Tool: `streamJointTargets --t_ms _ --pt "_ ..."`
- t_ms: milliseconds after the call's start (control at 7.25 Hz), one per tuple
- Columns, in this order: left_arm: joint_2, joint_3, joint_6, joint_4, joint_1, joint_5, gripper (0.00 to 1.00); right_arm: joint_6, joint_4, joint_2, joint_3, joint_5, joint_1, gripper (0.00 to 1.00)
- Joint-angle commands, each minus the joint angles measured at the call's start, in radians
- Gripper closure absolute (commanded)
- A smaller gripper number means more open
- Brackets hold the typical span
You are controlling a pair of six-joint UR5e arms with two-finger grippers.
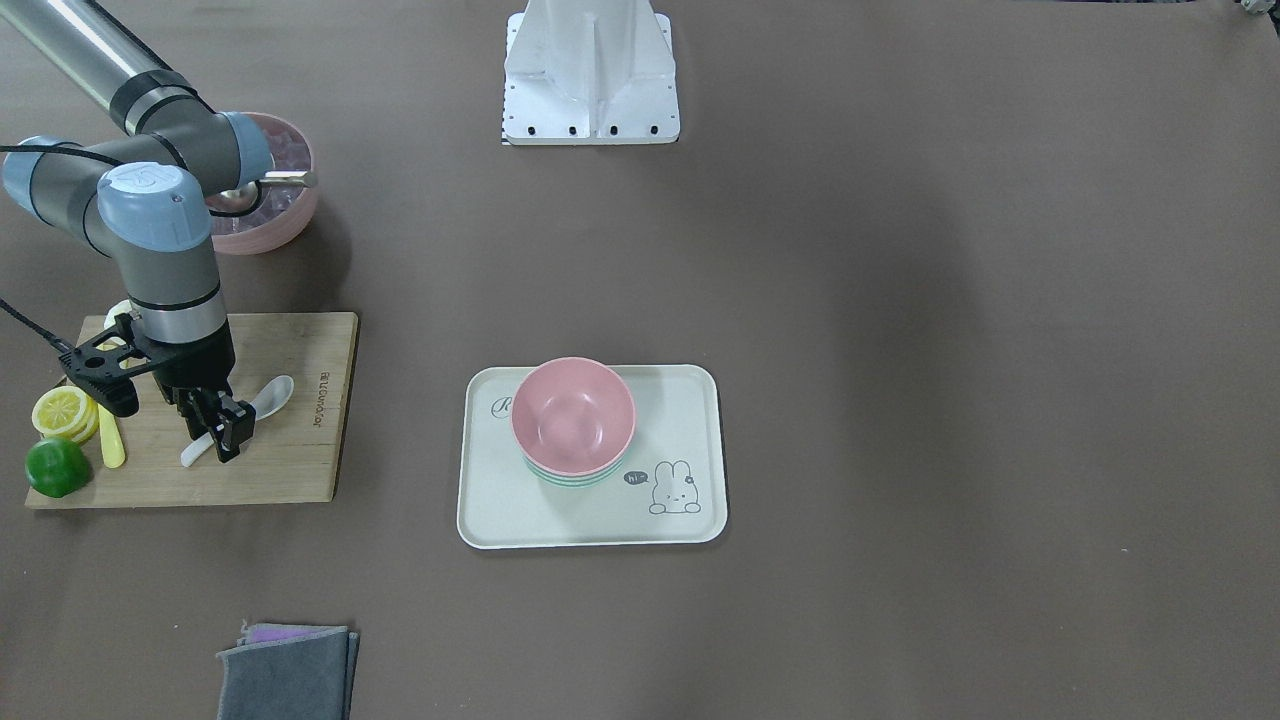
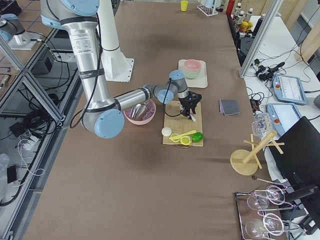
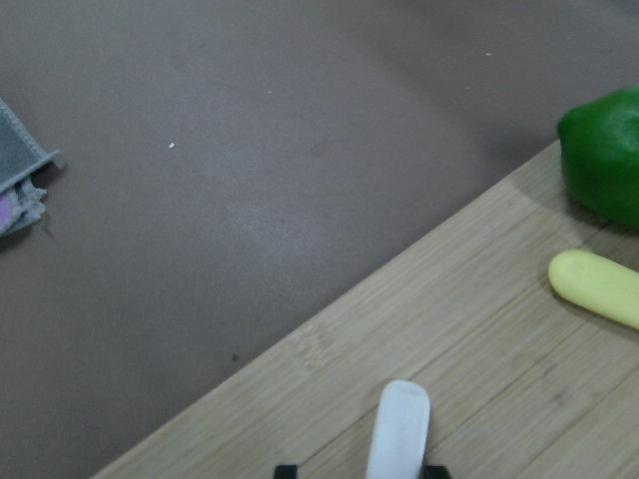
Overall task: Stack pink bowl on green and place spoon
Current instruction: 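Grasp the white spoon on the cutting board with the right gripper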
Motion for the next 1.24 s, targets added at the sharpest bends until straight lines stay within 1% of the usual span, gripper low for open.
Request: streamJointTargets --t_ms 0,138,276,414,552,828,966,1103 --pt "-0.001 0.002 -0.001 0.0 0.0 0.0 0.01 0.001 0.0 0.002 0.005 -0.001 0.003 0.63" --pt "-0.001 0.002 -0.002 0.0 0.002 -0.003 0.01 0.001 0.0 0.002 0.007 -0.001 0.003 0.7" --pt "-0.001 0.002 -0.002 0.0 0.002 -0.003 0.01 0.004 0.0 0.0 0.01 -0.001 0.004 0.82" --pt "-0.001 0.002 -0.002 0.0 0.002 -0.003 0.01 0.021 0.0 0.002 0.017 -0.001 0.004 1.0" --pt "-0.001 0.002 -0.002 0.0 0.002 -0.003 0.01 0.022 -0.002 0.002 0.034 -0.001 0.004 1.0" --pt "-0.001 0.003 -0.004 0.0 0.002 -0.003 0.01 0.019 -0.018 0.004 0.109 0.007 0.021 1.0" --pt "-0.001 0.003 -0.004 0.0 0.002 -0.003 0.01 0.018 -0.046 0.025 0.137 0.011 0.029 1.0" --pt "-0.001 0.003 -0.002 0.0 0.002 -0.005 0.01 0.021 -0.199 0.13 0.146 0.01 0.029 1.0"
